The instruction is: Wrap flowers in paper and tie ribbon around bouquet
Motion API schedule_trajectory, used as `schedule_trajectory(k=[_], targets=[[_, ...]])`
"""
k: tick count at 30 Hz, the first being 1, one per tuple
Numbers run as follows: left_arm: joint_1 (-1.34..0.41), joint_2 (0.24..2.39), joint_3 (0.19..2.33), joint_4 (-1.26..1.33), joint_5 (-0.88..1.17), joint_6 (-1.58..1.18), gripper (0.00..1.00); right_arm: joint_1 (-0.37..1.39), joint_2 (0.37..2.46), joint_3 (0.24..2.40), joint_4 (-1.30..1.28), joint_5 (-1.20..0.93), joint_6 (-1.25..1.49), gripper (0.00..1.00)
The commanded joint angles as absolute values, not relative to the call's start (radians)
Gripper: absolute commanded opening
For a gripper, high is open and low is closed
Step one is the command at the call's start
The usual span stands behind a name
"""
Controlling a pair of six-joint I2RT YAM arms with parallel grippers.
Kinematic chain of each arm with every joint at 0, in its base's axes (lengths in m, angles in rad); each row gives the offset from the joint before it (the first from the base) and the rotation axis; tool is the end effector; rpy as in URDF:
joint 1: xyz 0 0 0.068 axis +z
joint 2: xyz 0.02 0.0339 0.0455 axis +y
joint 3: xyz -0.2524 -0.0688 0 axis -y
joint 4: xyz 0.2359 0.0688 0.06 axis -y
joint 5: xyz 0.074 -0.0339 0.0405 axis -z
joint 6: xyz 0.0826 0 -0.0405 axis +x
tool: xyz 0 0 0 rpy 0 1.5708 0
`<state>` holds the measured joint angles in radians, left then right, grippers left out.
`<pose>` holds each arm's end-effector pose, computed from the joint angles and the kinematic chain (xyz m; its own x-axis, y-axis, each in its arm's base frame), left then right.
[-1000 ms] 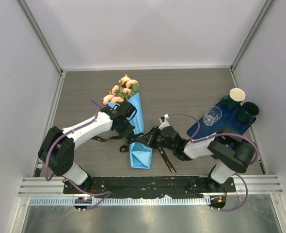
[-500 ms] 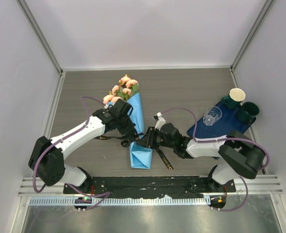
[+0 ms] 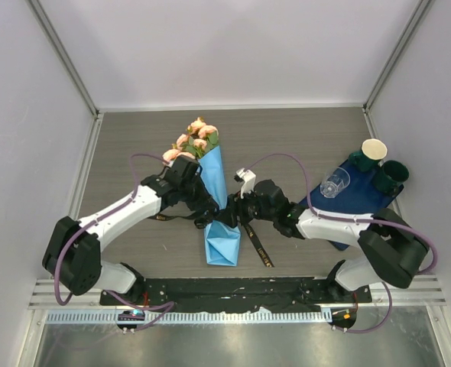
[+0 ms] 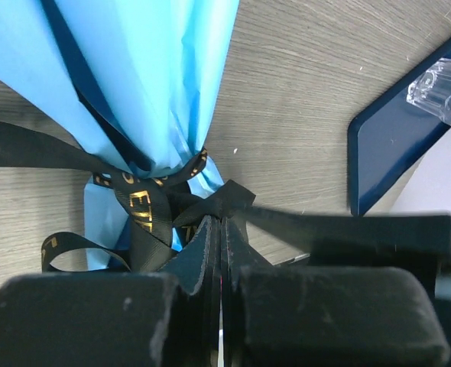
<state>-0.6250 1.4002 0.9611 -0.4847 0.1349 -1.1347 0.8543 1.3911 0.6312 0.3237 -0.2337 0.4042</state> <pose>0.2450 -0.1905 0.1919 -0.8584 -0.4882 -0.1574 -0.3138 0.7426 -0.5917 0.2004 0.2593 0.1776 -0.5978 -0.1039 -0.7948 -0.6921 0.5672 0.4464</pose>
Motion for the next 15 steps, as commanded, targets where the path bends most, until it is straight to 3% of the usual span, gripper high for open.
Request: schedule_trajectory(k=[1, 8, 15], targets=[[-0.58, 1.344, 0.921, -0.384, 0.233, -1.077, 0.0, 0.804, 1.446, 0.667, 0.435, -0.29, 0.331, 0.59], [-0.531, 1.356, 0.89, -0.298, 0.385, -0.976, 0.0, 0.753, 1.468, 0.623, 0.594, -0.472, 0.381, 0.58], [-0.489, 1.417, 0.928, -0.305, 0.572, -0.734, 0.0, 0.742, 1.474, 0.641, 0.506, -0.535, 0.005, 0.58]])
